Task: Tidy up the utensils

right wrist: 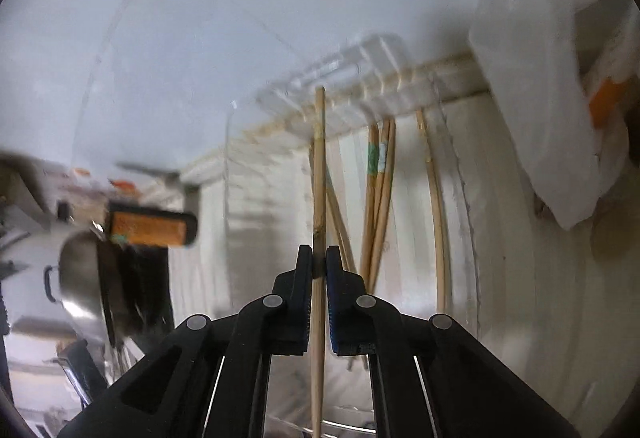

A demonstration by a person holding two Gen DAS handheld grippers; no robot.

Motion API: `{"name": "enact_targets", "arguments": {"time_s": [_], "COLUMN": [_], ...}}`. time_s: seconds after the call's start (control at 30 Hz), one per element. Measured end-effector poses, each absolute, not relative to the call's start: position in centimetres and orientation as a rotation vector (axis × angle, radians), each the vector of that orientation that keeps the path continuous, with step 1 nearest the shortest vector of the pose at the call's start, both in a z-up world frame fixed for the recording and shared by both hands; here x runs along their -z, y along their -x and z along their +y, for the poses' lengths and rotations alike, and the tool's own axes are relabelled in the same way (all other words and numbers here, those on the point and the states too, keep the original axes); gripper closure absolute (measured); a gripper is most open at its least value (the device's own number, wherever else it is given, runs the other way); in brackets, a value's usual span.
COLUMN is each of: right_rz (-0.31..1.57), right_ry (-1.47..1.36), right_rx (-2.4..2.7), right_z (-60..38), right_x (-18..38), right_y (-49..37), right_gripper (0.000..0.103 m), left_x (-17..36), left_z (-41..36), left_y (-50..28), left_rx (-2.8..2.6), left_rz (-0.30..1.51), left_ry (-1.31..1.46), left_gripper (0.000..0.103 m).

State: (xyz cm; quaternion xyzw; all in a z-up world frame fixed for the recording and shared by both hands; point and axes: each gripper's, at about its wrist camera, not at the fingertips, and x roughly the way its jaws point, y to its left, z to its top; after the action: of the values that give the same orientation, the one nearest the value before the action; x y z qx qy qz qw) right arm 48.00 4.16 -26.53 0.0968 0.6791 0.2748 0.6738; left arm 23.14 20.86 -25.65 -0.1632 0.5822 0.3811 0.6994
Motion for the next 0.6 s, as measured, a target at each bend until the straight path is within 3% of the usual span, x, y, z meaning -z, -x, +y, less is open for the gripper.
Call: {"name": "enact_targets", "arguments": {"time_s": [0.03, 0.1, 0.13, 0.37, 0.6], "right_rz": [1.523, 1.48, 1.461, 1.368, 1.418], "right_ry": [-0.194, -0.145, -0.145, -0.128, -0.074], "right_rx": [-0.611, -0.606, -0.602, -0.524, -0.36], "right_z": [4.1, 3.4, 2.8, -6.2, -17.0], "right_x": [26.5, 25.6, 24.8, 20.6, 21.9], "right_y": [-48.1, -47.6, -47.1, -42.3, -35.1], "right_gripper": [0.093, 0.062, 0.058, 0.057, 0.057], "left_x": [25.6, 25.4, 25.4, 28.2, 32.4], "left_z": [20.6, 19.9, 19.3, 13.8, 8.9], "left_y": [-22.9, -22.1, -21.4, -16.6, -15.2], "left_rx": [-0.841, -0.821, -0.806, -0.643, -0.477], "left_rz": [1.296, 1.292, 1.293, 1.409, 1.509], "left_ry": [0.361, 0.35, 0.342, 0.356, 0.408], "left_gripper": [0.0, 0.0, 0.0, 0.0, 0.002]}}
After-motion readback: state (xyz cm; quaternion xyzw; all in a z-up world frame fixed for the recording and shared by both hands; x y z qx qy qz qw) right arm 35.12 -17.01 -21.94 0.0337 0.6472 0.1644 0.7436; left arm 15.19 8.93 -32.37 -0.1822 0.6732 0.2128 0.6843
